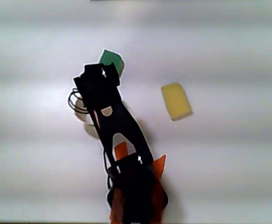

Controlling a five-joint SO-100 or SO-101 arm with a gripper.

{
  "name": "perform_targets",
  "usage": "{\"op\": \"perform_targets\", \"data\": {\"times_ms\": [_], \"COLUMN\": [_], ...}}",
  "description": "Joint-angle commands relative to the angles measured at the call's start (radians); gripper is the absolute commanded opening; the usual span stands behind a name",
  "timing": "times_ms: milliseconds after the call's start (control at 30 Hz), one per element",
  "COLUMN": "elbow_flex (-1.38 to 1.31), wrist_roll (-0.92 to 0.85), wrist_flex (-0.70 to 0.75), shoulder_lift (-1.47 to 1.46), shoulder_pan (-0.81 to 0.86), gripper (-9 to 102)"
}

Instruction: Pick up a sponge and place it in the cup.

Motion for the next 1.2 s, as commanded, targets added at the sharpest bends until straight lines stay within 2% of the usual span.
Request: {"op": "perform_targets", "data": {"times_ms": [0,200,667,867,1033,1167], "elbow_flex": [0.012,0.091,0.163,0.16,0.153,0.149], "wrist_roll": [0.044,0.163,0.169,0.167,0.17,0.176], "wrist_flex": [0.011,-0.011,-0.063,-0.064,-0.066,-0.066], "shoulder_lift": [0.051,0.106,0.152,0.147,0.144,0.141], "shoulder_pan": [-0.029,-0.112,-0.114,-0.112,-0.109,-0.109], "gripper": [0,0,0,6,17,22]}}
